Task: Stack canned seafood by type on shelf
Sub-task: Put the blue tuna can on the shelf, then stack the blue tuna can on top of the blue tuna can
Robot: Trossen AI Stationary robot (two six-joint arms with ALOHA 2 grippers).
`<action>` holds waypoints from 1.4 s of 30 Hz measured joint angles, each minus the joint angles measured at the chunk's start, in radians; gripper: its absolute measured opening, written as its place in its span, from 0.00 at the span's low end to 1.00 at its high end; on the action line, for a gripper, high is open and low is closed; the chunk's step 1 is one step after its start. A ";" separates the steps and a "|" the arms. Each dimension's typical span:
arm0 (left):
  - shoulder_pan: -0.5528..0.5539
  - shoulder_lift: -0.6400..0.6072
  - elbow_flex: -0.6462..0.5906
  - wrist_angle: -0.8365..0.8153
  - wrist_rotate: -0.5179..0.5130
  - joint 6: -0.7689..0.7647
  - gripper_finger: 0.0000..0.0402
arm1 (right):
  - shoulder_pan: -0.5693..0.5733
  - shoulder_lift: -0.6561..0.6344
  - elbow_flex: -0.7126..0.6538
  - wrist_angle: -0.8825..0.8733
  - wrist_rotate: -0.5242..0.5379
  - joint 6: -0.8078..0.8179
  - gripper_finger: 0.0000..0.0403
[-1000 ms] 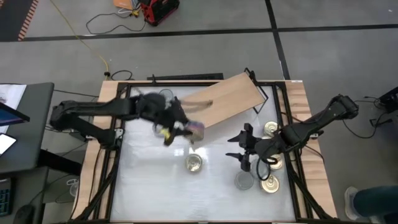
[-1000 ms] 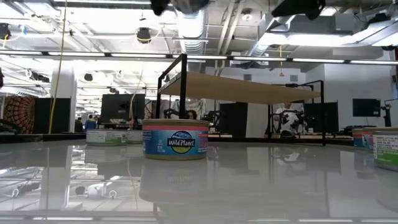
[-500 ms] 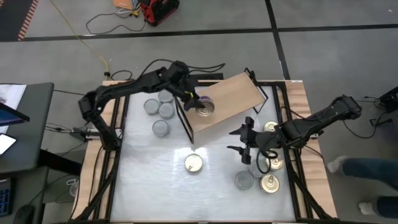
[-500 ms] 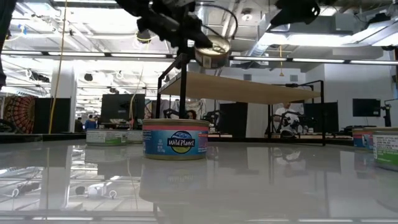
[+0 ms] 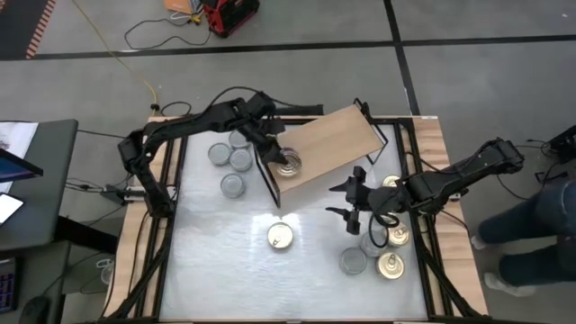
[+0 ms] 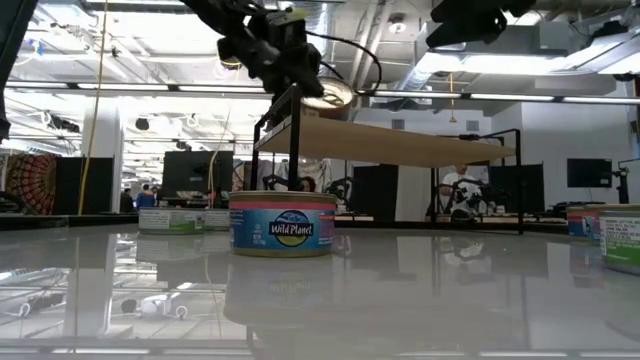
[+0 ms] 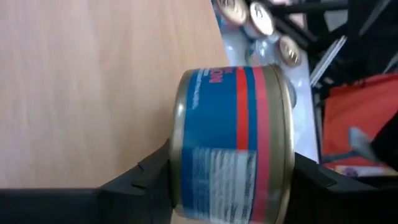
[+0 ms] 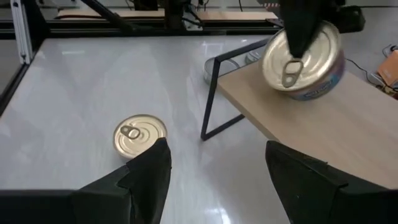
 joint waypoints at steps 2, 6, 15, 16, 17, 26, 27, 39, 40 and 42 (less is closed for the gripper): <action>0.005 0.003 0.000 -0.013 -0.019 0.016 0.58 | 0.000 0.000 0.000 0.012 0.000 -0.002 0.71; 0.016 -0.001 0.000 0.000 -0.047 0.051 0.64 | 0.000 0.000 0.000 0.037 0.000 -0.001 0.71; 0.020 -0.071 0.000 0.087 -0.251 0.207 0.78 | 0.000 0.006 0.000 0.046 0.000 0.001 0.71; 0.020 -0.082 -0.001 0.109 -0.282 0.219 0.79 | 0.000 0.006 0.000 0.046 0.000 -0.001 0.71; 0.019 -0.095 -0.001 0.132 -0.307 0.234 0.80 | 0.000 0.006 0.000 0.046 0.000 -0.005 0.71; -0.231 -0.277 -0.027 0.076 -0.414 0.595 0.78 | 0.000 0.006 0.000 0.018 0.014 -0.022 0.71; -0.286 -0.292 -0.041 0.071 -0.469 0.620 0.77 | 0.000 0.006 0.000 0.011 0.022 -0.018 0.71; -0.844 -0.333 -0.350 0.169 -1.012 0.564 0.75 | 0.000 -0.005 0.000 -0.062 0.055 0.122 0.71; -0.877 -0.331 -0.375 0.183 -1.037 0.559 0.75 | 0.000 -0.003 0.000 -0.055 0.057 0.122 0.71; -0.929 -0.329 -0.424 0.210 -1.065 0.559 0.75 | 0.000 0.000 0.000 -0.042 0.058 0.118 0.71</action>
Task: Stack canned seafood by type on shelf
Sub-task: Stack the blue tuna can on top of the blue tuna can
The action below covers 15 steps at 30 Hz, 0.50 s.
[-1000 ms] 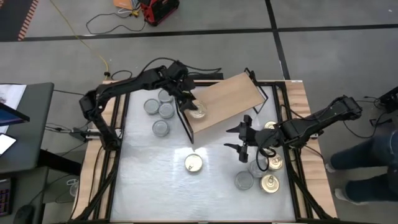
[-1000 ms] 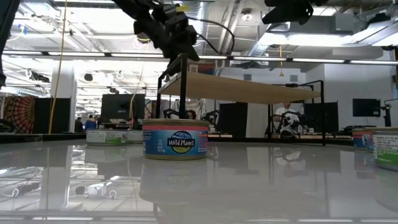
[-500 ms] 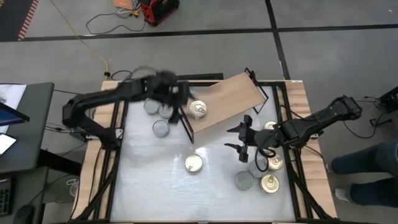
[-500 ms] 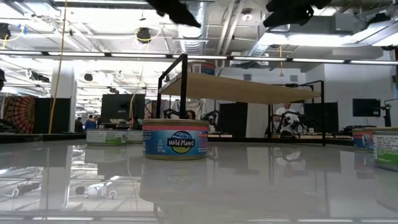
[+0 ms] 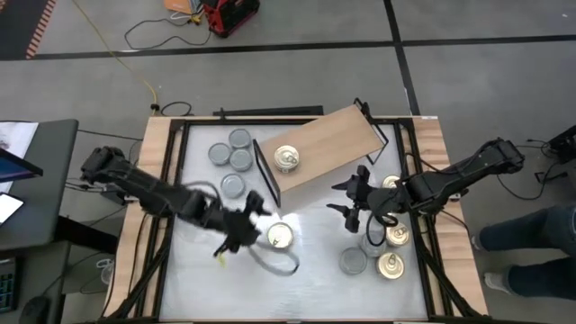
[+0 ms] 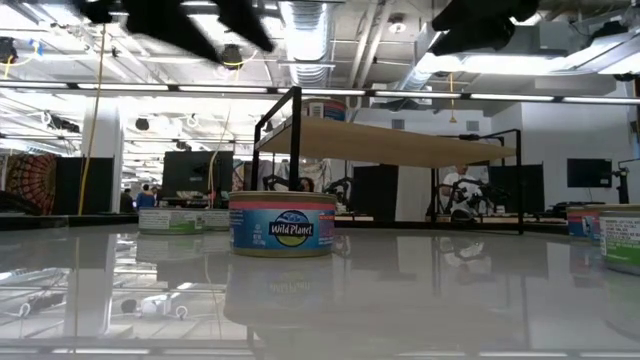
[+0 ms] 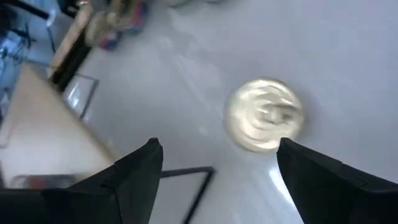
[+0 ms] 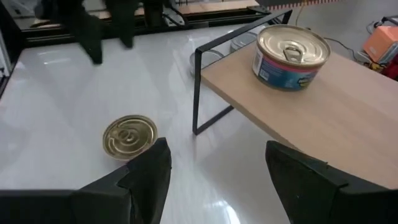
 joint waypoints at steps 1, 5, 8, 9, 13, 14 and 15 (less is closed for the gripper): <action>-0.020 0.001 -0.024 0.036 -0.003 0.006 0.75 | 0.000 0.001 0.000 0.009 0.003 -0.001 0.71; -0.077 0.012 -0.109 0.137 -0.009 -0.014 0.75 | 0.000 0.002 0.000 0.026 0.021 -0.010 0.71; -0.091 0.047 -0.148 0.200 0.000 -0.049 0.75 | 0.000 0.002 0.000 0.028 0.022 -0.014 0.71; -0.093 0.064 -0.158 0.208 0.000 -0.052 0.75 | 0.000 0.002 0.000 0.029 0.022 -0.017 0.71; -0.093 0.148 -0.177 0.268 -0.003 -0.003 0.75 | 0.000 0.002 0.000 0.032 0.022 -0.029 0.71; -0.093 0.168 -0.177 0.288 -0.003 0.013 0.75 | 0.000 0.002 0.000 0.032 0.023 -0.031 0.71; -0.093 0.186 -0.177 0.304 -0.003 0.025 0.75 | 0.000 0.002 0.000 0.034 0.027 -0.035 0.71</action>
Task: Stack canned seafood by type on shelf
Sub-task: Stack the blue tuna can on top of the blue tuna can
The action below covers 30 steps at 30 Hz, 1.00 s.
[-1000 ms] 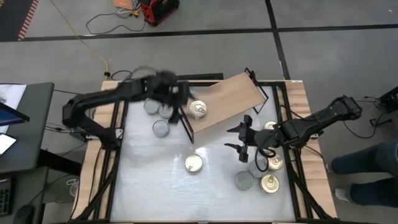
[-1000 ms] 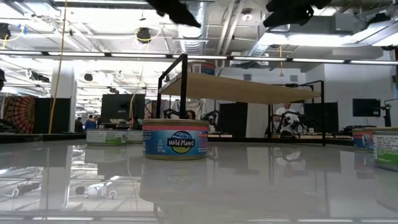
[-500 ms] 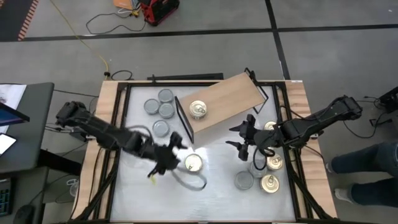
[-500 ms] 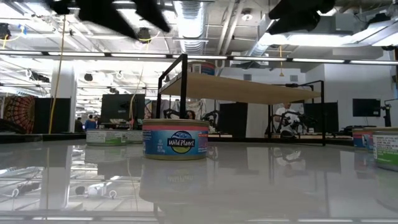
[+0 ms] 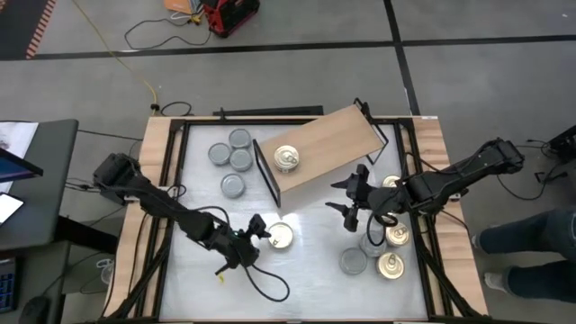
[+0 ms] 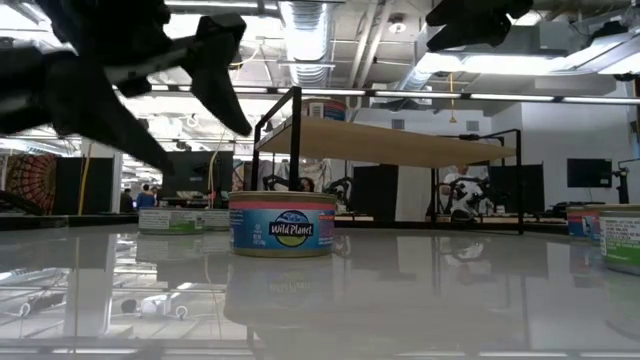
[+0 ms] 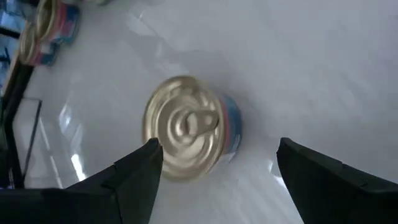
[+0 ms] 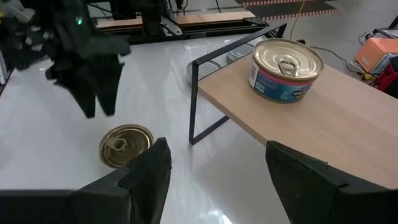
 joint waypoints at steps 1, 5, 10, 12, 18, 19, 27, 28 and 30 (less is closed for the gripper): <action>0.000 0.017 0.000 0.012 0.000 0.007 0.75 | 0.000 0.000 0.000 0.003 0.005 -0.002 0.71; 0.003 0.065 0.000 0.035 0.000 0.020 0.73 | 0.000 0.000 0.000 0.003 0.033 -0.003 0.71; 0.006 0.112 0.001 0.058 -0.050 0.032 0.58 | 0.000 0.000 0.000 0.003 0.048 -0.003 0.71; 0.010 0.131 0.001 0.061 -0.069 0.043 0.49 | 0.000 0.000 0.000 0.004 0.048 -0.002 0.71; 0.011 0.171 0.004 0.091 -0.112 0.055 0.22 | 0.000 0.000 0.000 0.029 0.047 -0.002 0.71; 0.009 0.171 0.004 0.091 -0.115 0.049 0.17 | 0.000 0.000 0.000 0.030 0.047 -0.002 0.71; 0.005 0.157 0.005 0.043 -0.117 -0.060 0.01 | 0.000 0.000 0.000 0.025 0.047 -0.014 0.71; 0.004 0.156 0.005 0.033 -0.114 -0.077 0.01 | 0.000 0.000 0.000 0.025 0.047 -0.018 0.71; 0.004 0.156 0.005 0.017 -0.112 -0.104 0.00 | 0.000 0.000 0.000 0.025 0.047 -0.018 0.71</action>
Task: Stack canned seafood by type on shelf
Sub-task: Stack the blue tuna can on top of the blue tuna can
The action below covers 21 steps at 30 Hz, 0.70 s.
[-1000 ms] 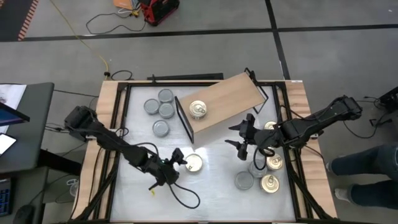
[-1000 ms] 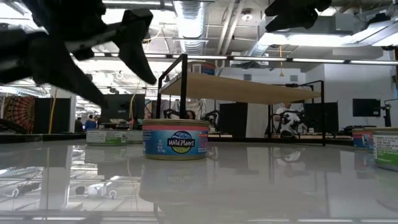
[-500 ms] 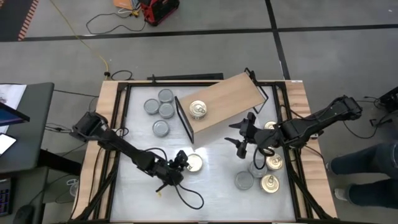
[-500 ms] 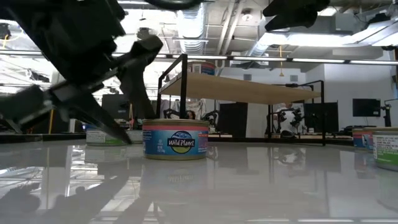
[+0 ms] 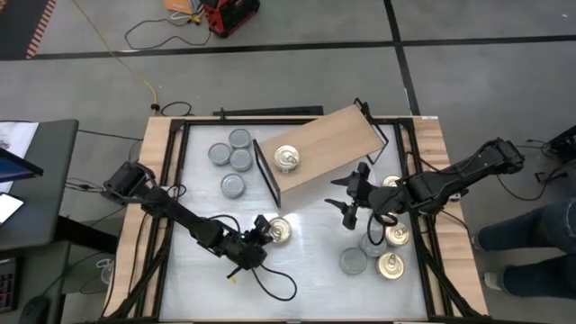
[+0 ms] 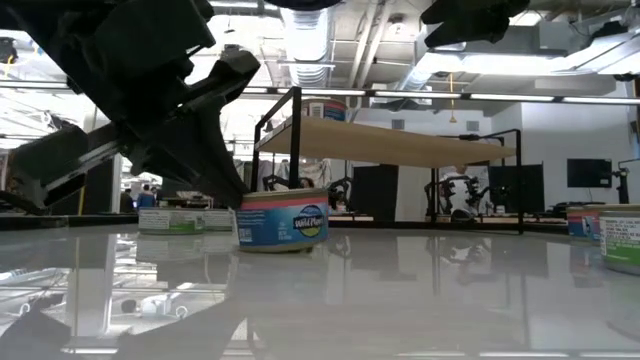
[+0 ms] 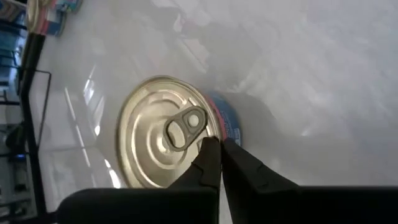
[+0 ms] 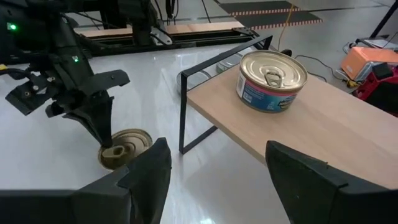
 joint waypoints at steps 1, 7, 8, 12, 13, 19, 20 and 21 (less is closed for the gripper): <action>0.000 0.000 0.000 -0.002 0.000 -0.009 0.00 | 0.000 0.000 0.000 0.000 0.000 0.000 0.71; -0.014 0.002 -0.001 -0.023 0.002 -0.044 0.00 | 0.000 0.000 0.000 0.000 0.000 0.000 0.71; -0.017 0.002 -0.001 -0.032 0.005 -0.053 0.00 | 0.000 0.000 0.000 0.000 0.000 0.000 0.71; -0.026 0.013 -0.012 -0.092 0.048 -0.102 0.00 | 0.000 0.000 0.000 0.000 0.000 0.005 0.71; -0.026 0.007 -0.007 -0.096 0.064 -0.114 0.00 | 0.000 0.000 0.000 0.000 0.000 0.005 0.71; -0.025 0.006 -0.007 -0.095 0.040 -0.141 0.00 | 0.000 0.000 0.000 0.001 0.000 0.008 0.71; -0.025 0.007 -0.007 -0.094 0.040 -0.141 0.00 | 0.000 0.000 0.000 0.000 -0.001 0.008 0.71; -0.025 0.008 -0.007 -0.095 0.040 -0.143 0.00 | 0.000 0.000 0.000 0.000 0.000 0.008 0.71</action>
